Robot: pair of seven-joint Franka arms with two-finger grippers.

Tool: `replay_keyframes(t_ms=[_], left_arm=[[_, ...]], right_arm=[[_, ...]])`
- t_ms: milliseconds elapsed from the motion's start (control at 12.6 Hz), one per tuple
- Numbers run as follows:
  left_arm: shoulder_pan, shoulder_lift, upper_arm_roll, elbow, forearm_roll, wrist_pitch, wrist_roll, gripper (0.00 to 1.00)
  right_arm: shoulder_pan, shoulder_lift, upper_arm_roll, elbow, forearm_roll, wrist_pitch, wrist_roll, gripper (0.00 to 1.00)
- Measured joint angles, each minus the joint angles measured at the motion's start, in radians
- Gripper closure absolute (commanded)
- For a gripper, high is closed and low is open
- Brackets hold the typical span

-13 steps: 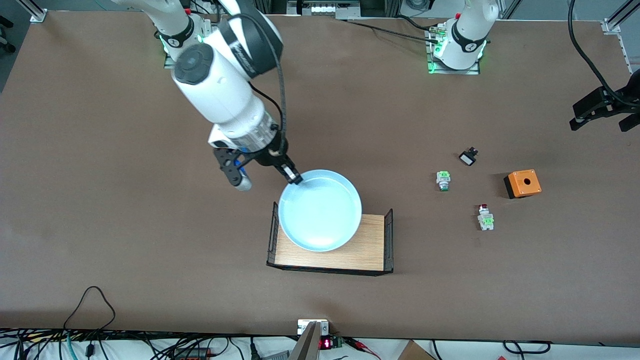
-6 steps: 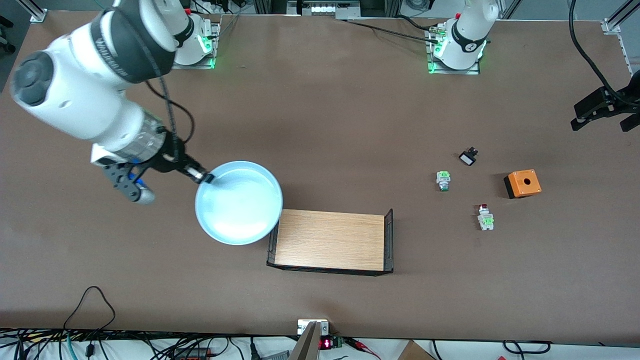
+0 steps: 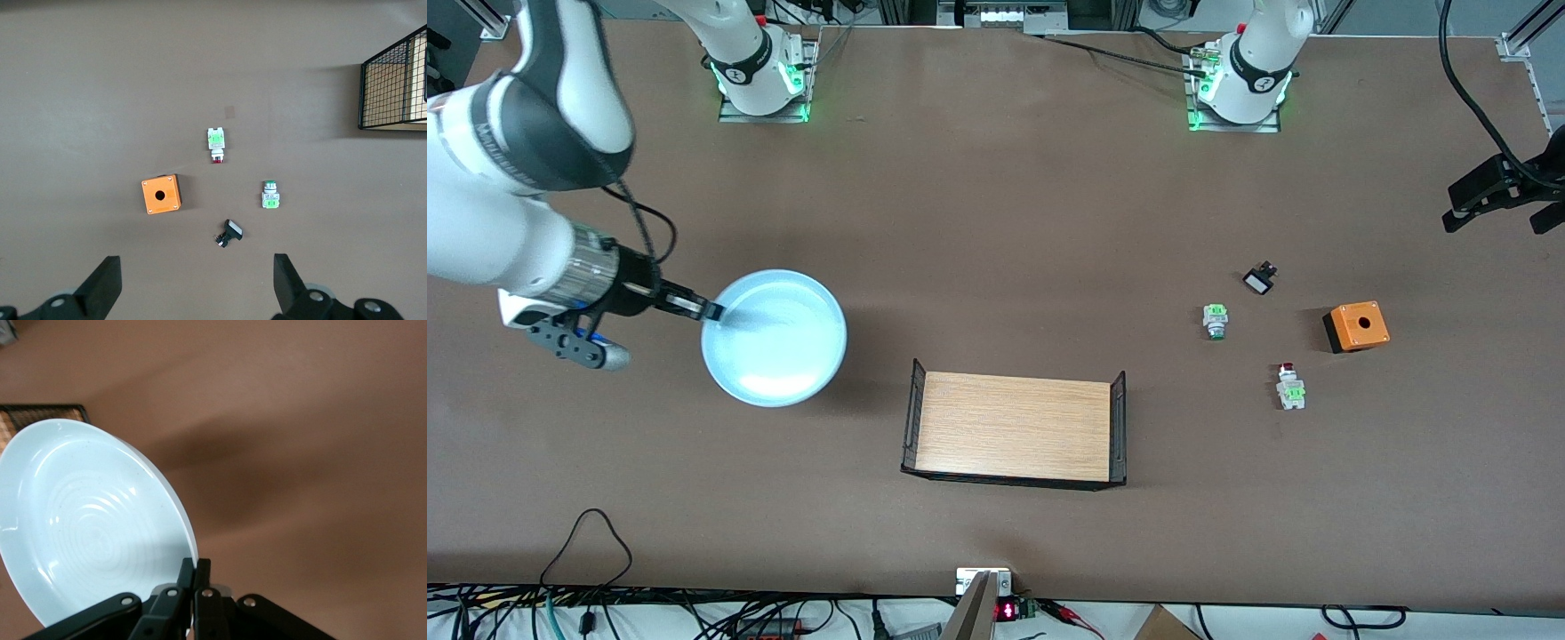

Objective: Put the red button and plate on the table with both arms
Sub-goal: 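Lift the plate off the tray with the right gripper and carry it aside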

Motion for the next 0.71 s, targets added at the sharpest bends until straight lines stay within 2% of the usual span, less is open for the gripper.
replay_keyframes(t_ms=[158,396,713], left_arm=[[0.0,0.0,0.0,0.0,0.0,0.0,0.0,0.0],[0.0,0.0,-0.001,0.0,0.0,0.0,0.0,0.0],[0.0,0.0,-0.001,0.0,0.0,0.0,0.0,0.0]], right_arm=[[-0.057,-0.017,-0.001,-0.065,-0.027,-0.01,-0.142,1.0],[-0.11,-0.02,-0.001,-0.147,-0.132,-0.01,-0.343,1.0],[-0.147,-0.025,0.0,-0.262,-0.188,0.034,-0.485,1.0]])
